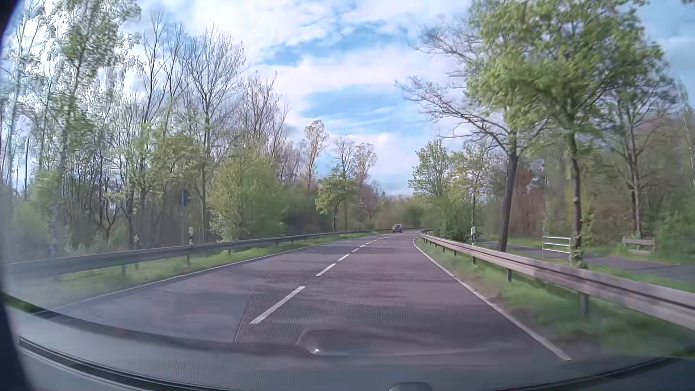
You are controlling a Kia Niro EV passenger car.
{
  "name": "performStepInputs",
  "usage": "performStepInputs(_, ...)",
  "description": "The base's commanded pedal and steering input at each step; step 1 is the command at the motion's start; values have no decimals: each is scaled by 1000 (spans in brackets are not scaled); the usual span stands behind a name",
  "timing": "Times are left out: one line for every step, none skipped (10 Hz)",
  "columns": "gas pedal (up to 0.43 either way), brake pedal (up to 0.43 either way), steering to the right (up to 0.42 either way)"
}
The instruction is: Follow the waypoints while adhering to traffic rules and regulations
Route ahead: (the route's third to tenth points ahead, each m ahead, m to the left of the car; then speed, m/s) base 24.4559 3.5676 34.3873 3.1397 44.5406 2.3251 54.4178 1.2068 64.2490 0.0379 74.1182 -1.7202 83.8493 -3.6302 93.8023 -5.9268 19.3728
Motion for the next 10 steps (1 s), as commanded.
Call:
performStepInputs(350,0,12)
performStepInputs(350,0,12)
performStepInputs(350,0,12)
performStepInputs(350,0,12)
performStepInputs(350,0,12)
performStepInputs(350,0,11)
performStepInputs(350,0,9)
performStepInputs(350,0,9)
performStepInputs(350,0,9)
performStepInputs(350,0,9)
